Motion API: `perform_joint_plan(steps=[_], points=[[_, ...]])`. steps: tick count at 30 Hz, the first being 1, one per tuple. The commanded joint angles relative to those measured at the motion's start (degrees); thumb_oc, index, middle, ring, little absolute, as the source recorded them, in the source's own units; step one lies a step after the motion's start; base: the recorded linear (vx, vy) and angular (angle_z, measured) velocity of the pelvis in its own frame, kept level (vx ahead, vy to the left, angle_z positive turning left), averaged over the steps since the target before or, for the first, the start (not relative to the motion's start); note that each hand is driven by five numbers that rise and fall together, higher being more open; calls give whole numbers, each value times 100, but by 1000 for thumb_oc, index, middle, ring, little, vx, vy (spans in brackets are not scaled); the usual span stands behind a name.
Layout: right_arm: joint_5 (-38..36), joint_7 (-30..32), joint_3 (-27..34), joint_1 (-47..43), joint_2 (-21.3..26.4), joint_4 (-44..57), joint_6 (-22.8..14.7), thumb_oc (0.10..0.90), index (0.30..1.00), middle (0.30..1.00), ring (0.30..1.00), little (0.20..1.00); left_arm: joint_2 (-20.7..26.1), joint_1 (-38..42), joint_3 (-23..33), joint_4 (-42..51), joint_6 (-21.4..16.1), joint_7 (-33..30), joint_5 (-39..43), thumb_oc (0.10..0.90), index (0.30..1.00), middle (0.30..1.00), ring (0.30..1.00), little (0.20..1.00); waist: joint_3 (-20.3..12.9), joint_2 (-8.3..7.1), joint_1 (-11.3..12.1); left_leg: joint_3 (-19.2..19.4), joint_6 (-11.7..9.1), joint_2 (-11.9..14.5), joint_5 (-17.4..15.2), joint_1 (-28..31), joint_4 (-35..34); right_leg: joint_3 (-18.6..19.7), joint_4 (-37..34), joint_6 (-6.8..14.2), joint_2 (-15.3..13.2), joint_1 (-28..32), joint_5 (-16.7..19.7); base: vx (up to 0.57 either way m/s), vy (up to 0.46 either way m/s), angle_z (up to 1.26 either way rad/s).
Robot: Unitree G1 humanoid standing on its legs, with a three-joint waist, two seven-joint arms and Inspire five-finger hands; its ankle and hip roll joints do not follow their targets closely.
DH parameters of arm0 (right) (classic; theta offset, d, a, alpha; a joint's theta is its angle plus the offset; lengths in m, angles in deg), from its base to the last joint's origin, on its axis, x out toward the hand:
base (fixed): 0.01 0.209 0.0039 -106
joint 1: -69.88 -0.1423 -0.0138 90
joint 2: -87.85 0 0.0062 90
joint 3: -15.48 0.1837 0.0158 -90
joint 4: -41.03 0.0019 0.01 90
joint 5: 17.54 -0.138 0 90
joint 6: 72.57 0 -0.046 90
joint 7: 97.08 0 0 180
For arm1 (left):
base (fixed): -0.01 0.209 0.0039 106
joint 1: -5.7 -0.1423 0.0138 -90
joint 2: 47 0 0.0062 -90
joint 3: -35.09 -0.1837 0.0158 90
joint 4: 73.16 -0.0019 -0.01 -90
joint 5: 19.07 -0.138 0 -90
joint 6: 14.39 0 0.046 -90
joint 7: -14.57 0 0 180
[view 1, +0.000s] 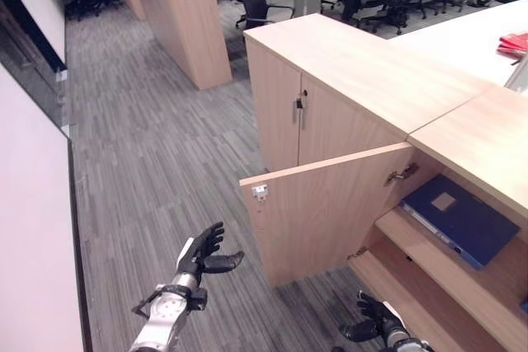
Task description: Put the empty folder in the office cabinet
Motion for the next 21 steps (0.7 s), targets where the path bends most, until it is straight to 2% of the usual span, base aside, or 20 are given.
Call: perform_joint_plan(steps=[1,6,11,15,21], points=[[91,-1,-221,-246,217,158,-265,800,900,900,900,900,254,962,53,-370,-435,-169,86,800,900,900,900,900,-165,36,-115,-487,-598,408,-64,-40,-46,-27,252,540,-323,446,-659,-17,-24,-13],[166,-46,-386,-281,292,6,-254,800,900,900,900,900,555,1770,147,-1085,-402,-310,357,800,900,900,900,900,-170,59,-320,-62,-641,518,-41,9,-46,154,159,607,-279,299,-516,-12,-25,-40],[161,-50,-408,-256,317,-44,-260,800,900,900,900,900,731,2199,155,-1315,-401,-368,493,800,900,900,900,900,-177,34,-379,20,-674,564,-32,22,-46,148,142,630,-255,287,-504,1,-31,-39],[87,-17,-403,-270,340,-174,-264,800,900,900,900,900,903,2882,-45,-1402,-408,-438,526,800,900,900,900,900,-179,10,-464,30,-706,603,-22,39,-46,121,131,637,-232,310,-496,6,-38,2],[88,10,-436,-314,318,-316,-250,800,900,900,900,900,761,3253,-327,-1256,-456,-386,575,800,900,900,900,900,-171,-19,-489,25,-738,638,-10,40,-46,79,114,632,-208,350,-513,4,-25,2]])
